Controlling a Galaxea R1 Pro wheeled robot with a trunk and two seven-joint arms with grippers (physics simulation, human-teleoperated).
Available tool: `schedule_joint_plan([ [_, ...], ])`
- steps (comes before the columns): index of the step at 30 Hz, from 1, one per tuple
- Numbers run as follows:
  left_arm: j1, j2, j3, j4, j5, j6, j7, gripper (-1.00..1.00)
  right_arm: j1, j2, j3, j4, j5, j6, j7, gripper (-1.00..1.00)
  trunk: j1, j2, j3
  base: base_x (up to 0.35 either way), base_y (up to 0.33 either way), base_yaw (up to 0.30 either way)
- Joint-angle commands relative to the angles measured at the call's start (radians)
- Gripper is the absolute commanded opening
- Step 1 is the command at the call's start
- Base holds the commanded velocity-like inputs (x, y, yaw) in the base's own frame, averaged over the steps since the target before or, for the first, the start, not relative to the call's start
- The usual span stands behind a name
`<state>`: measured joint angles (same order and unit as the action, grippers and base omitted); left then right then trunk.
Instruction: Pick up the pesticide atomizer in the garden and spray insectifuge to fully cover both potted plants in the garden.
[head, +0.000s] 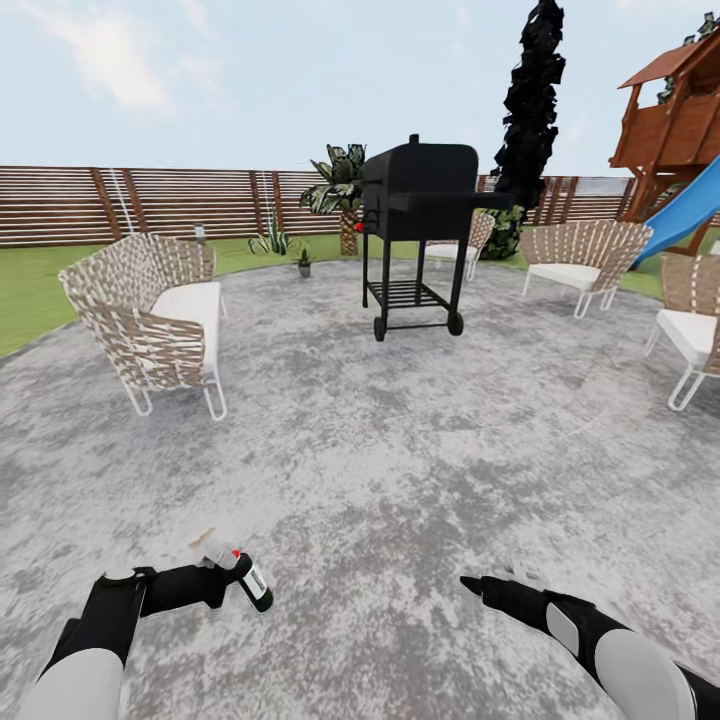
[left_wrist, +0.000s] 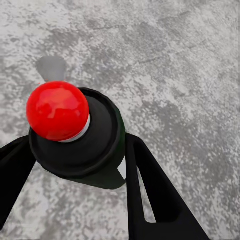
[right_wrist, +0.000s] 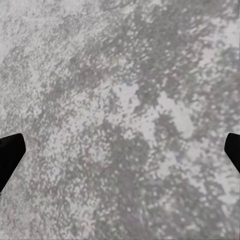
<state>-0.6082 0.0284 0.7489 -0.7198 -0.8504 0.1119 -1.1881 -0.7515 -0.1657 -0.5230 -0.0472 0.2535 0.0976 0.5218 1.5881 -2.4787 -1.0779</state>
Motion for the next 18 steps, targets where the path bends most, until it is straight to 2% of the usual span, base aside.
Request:
schedule_joint_plan([
  [1, -0.001, -0.001, 0.004, -0.001, -0.004, 0.009, -0.005, -1.0, -0.001, 0.0, -0.008, -0.002, 0.007, 0.007, 0.004, 1.0, 0.0, 0.0, -0.001, 0.335, 0.0, 0.0],
  [18, -0.001, -0.001, 0.004, -0.001, -0.004, 0.009, -0.005, -1.0, -0.001, 0.0, -0.008, -0.002, 0.007, 0.007, 0.004, 1.0, 0.0, 0.0, -0.001, 0.335, 0.0, 0.0],
])
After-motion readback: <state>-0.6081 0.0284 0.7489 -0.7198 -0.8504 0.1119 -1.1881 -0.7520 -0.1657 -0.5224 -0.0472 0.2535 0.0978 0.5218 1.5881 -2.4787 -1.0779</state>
